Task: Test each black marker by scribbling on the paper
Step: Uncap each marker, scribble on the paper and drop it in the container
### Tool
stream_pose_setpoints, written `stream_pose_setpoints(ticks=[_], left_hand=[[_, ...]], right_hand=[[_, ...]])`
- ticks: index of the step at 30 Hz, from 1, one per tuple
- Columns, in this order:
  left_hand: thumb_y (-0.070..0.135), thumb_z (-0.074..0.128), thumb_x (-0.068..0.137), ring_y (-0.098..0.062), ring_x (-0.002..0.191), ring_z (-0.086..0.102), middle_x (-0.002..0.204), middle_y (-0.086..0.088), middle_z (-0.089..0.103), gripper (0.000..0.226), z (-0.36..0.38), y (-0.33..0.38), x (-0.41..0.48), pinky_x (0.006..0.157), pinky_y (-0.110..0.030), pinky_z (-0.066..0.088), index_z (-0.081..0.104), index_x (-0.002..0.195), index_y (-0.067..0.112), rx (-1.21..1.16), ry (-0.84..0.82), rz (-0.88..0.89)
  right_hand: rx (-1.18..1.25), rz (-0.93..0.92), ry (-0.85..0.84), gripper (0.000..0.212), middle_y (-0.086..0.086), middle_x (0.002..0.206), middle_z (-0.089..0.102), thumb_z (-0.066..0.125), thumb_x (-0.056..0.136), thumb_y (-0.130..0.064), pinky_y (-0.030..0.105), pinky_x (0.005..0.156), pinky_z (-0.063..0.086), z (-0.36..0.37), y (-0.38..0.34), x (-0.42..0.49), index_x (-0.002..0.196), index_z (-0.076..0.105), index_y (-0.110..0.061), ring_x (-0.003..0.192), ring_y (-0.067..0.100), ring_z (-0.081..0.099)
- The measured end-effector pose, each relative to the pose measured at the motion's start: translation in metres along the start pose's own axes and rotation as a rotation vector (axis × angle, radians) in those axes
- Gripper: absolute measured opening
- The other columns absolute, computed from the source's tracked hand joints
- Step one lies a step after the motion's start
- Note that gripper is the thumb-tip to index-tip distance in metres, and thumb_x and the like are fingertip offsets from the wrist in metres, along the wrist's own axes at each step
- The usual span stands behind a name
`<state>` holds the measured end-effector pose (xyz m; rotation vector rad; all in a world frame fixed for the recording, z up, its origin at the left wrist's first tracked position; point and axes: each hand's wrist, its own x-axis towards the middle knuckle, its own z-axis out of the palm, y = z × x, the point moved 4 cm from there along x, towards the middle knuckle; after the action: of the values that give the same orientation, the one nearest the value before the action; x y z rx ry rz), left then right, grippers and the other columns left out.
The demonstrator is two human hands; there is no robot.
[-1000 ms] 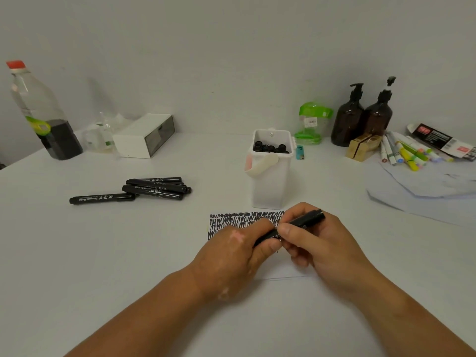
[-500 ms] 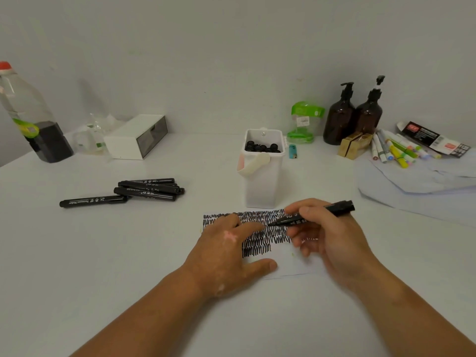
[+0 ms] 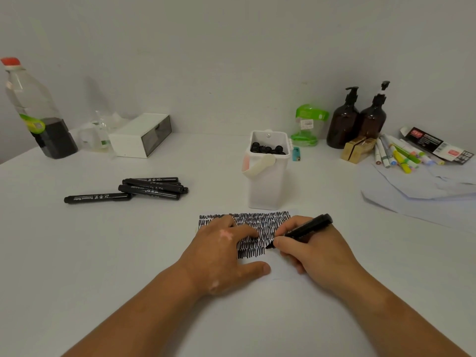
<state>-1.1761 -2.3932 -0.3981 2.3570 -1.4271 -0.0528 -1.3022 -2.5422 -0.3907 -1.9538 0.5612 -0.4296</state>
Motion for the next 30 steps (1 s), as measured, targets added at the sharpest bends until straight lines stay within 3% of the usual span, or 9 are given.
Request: stream_pose_setpoints(ticks=[11, 24, 30], left_hand=[[0.081, 0.060, 0.071, -0.009, 0.105, 0.045, 0.102, 0.013, 0.047, 0.069, -0.0009, 0.0006, 0.0001, 0.093, -0.028, 0.039, 0.051, 0.130, 0.047, -0.005, -0.015, -0.010], [0.082, 0.060, 0.070, -0.009, 0.103, 0.046, 0.101, 0.013, 0.048, 0.069, -0.0017, 0.0002, 0.0000, 0.089, -0.026, 0.039, 0.052, 0.129, 0.046, -0.011, -0.013, -0.008], [0.082, 0.059, 0.070, -0.009, 0.104, 0.046, 0.103, 0.014, 0.049, 0.070, -0.0010, -0.0002, 0.0004, 0.090, -0.027, 0.040, 0.051, 0.130, 0.047, -0.019, -0.017, -0.014]], right_hand=[[-0.063, 0.000, -0.035, 0.007, -0.010, 0.050, 0.062, 0.078, 0.078, -0.026, 0.014, 0.044, 0.041, 0.0001, 0.0001, -0.0001, 0.079, 0.073, -0.031, 0.041, 0.011, 0.055], [-0.065, 0.021, 0.008, 0.006, -0.009, 0.052, 0.063, 0.076, 0.078, -0.027, 0.017, 0.044, 0.044, -0.0013, -0.0006, 0.0002, 0.078, 0.071, -0.030, 0.041, 0.011, 0.057], [-0.139, 0.027, 0.016, 0.006, -0.011, 0.063, 0.069, 0.075, 0.075, -0.032, 0.015, 0.052, 0.039, -0.0019, 0.0021, 0.0013, 0.080, 0.072, -0.033, 0.052, 0.000, 0.056]])
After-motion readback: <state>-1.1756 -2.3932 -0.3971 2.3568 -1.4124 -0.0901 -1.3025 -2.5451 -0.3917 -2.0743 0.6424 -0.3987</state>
